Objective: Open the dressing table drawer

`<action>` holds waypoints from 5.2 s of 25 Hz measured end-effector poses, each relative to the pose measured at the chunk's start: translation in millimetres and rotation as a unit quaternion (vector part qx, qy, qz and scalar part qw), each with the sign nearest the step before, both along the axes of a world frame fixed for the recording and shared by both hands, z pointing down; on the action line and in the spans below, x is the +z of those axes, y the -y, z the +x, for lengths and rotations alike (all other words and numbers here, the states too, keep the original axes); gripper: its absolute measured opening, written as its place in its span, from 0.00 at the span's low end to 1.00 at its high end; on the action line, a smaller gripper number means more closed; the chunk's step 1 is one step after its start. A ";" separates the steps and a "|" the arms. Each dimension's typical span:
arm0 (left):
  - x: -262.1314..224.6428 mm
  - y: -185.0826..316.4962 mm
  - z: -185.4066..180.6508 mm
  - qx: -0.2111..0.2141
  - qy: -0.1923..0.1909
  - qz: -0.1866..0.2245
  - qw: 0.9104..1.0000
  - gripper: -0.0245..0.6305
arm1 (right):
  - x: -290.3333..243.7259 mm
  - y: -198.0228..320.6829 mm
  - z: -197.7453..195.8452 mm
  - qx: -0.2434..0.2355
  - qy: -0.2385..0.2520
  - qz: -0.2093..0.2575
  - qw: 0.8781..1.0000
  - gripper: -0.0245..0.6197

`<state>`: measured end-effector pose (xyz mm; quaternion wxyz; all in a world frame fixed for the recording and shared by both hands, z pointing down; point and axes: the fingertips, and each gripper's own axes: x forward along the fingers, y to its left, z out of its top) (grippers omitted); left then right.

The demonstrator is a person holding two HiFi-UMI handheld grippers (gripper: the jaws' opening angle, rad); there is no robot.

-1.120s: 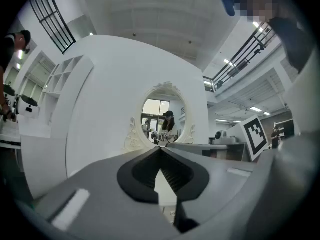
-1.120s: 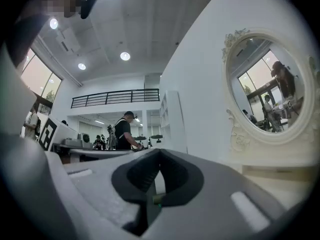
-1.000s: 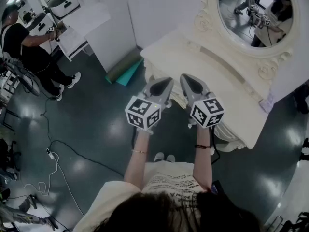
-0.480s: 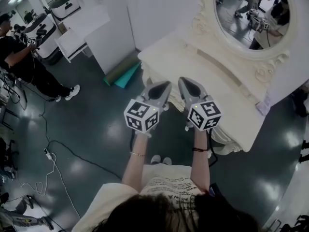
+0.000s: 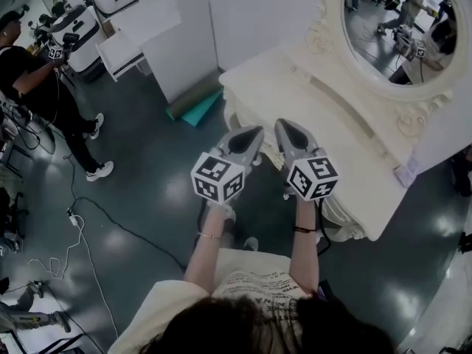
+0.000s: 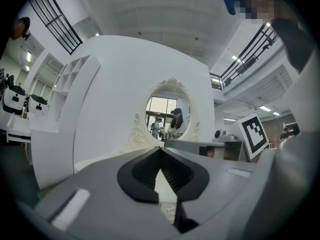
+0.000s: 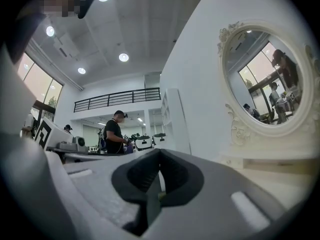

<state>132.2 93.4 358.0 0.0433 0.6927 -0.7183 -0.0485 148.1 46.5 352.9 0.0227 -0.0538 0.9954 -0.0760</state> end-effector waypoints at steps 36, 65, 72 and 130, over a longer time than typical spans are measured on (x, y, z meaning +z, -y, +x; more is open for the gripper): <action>1.3 73.4 -139.6 0.046 -0.008 0.005 0.999 0.04 | 10.7 73.3 -132.0 0.043 -0.016 -0.006 0.999 0.04; 20.0 119.7 -223.0 0.116 -0.030 -0.006 0.993 0.04 | 32.9 122.2 -205.6 0.115 -0.030 -0.031 0.992 0.04; 20.2 152.8 -234.0 0.128 -0.030 -0.010 0.991 0.04 | 37.1 160.1 -211.8 0.134 -0.027 -0.044 0.990 0.04; 126.5 354.1 -262.8 0.345 -0.082 -0.152 0.923 0.04 | 141.9 336.0 -235.7 0.340 -0.113 -0.155 0.921 0.04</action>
